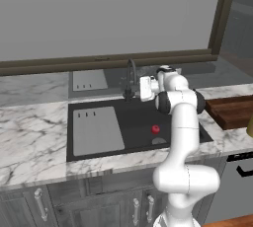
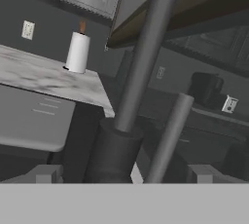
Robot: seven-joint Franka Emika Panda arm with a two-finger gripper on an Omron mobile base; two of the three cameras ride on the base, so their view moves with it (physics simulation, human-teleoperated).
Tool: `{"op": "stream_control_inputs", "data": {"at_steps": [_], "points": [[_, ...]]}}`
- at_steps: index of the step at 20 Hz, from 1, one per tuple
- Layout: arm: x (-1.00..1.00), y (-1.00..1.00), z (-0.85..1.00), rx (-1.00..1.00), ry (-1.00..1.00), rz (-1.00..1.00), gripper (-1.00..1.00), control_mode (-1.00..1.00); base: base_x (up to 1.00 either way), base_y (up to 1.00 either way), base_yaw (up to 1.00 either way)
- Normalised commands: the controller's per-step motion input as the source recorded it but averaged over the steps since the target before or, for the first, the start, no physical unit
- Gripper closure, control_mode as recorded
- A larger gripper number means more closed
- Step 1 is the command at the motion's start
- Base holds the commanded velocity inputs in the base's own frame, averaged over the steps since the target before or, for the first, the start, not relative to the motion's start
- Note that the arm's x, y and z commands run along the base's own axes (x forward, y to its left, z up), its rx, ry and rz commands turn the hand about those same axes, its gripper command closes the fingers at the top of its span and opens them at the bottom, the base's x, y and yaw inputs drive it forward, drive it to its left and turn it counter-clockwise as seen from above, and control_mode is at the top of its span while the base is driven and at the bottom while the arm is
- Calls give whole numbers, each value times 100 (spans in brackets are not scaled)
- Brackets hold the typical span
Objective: Pick up all produce items and place them in the sink. Turn on the sink faucet to wash them. Then turn the sink off and put them in the tray.
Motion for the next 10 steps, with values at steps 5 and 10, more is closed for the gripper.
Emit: {"op": "stream_control_inputs", "data": {"at_steps": [5,10], "points": [[11,37,1,0,0,0,-100,-100,0,0,0],[15,20,7,0,0,-1,-100,-100,0,0,0]]}}
